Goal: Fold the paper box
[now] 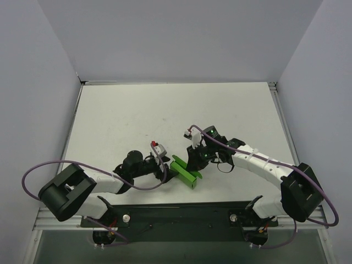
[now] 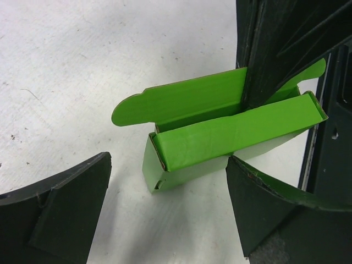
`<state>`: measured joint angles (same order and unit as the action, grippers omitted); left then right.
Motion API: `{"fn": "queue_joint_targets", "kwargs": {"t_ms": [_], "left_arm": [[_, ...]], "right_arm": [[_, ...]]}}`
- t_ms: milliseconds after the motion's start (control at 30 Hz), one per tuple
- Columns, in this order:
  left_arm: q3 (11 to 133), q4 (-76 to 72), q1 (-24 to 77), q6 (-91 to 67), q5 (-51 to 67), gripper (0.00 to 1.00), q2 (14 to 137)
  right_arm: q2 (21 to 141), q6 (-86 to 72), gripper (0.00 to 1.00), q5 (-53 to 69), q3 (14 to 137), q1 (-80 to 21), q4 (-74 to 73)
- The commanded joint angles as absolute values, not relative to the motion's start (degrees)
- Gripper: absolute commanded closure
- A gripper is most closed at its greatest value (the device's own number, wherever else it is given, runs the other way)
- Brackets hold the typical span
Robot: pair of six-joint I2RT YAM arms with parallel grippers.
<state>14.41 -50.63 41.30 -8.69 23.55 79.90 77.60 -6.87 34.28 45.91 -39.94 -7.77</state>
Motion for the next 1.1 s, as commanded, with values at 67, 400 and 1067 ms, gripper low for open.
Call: {"fn": "queue_joint_targets", "kwargs": {"t_ms": [67,400,1067], "left_arm": [[13.71,-54.84,41.40,-9.49,27.33,0.05,75.24],[12.31,-52.75,41.40,-15.82,36.83,0.07,67.34],[10.37,-51.41,42.71,-24.08,42.45,0.66,59.59]], "right_arm": [[76.99,-6.06,1.00,45.51,48.16,-40.25,-9.76],[75.68,-6.68,1.00,51.85,50.36,-39.99,-10.72],[75.50,-6.94,0.72,54.40,53.44,-39.29,-12.83]]}}
